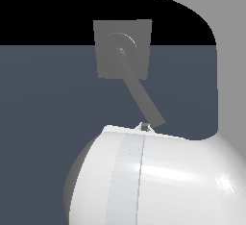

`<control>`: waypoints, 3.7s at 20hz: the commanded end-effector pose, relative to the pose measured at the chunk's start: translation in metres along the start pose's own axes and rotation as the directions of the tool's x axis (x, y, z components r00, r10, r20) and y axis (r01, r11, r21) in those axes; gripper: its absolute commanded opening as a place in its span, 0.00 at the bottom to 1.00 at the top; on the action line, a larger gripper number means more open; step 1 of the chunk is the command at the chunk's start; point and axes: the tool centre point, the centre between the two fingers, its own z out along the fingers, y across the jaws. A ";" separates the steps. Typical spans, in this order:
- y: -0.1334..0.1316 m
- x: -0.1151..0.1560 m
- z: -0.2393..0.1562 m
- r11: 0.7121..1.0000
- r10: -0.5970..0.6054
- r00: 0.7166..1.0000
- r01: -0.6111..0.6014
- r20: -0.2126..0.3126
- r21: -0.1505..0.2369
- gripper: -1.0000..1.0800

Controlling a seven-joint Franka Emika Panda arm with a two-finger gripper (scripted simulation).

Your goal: Turn on the faucet by rotating a designated handle.

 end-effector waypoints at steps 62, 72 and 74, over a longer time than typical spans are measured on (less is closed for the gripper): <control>0.086 0.147 0.017 0.990 0.027 1.000 -0.029 0.016 0.141 0.00; 0.090 0.179 0.019 0.989 0.027 1.000 -0.028 0.011 0.143 0.00; 0.091 0.185 0.019 0.989 0.027 1.000 -0.028 0.010 0.143 0.00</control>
